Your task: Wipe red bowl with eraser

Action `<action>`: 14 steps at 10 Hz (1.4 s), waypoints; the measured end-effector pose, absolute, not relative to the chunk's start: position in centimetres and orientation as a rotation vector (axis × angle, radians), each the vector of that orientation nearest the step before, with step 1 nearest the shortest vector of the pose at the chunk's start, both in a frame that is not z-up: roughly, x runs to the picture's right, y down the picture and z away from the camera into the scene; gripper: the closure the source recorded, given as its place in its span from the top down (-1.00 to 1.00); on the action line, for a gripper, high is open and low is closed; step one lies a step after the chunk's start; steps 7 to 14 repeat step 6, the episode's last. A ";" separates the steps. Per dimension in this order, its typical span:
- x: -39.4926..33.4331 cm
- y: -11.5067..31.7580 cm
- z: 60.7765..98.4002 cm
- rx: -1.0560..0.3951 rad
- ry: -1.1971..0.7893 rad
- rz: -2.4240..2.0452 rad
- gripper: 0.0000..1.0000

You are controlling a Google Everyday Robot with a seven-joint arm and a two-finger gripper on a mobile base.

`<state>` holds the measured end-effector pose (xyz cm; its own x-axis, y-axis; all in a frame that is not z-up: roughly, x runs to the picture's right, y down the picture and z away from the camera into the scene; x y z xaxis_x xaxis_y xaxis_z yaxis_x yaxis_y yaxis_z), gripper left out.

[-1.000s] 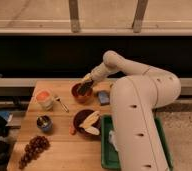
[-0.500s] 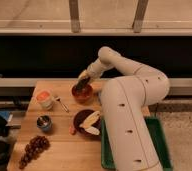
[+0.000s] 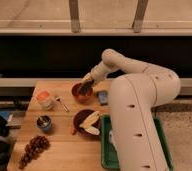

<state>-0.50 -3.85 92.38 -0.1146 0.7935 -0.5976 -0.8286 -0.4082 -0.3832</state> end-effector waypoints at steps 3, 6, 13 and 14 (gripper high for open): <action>-1.2 -4.8 92.6 -0.931 0.018 1.746 -1.00; -4.1 -5.7 92.7 -0.943 0.004 1.722 -1.00; -4.1 -5.7 92.7 -0.943 0.004 1.722 -1.00; -4.1 -5.7 92.7 -0.943 0.004 1.722 -1.00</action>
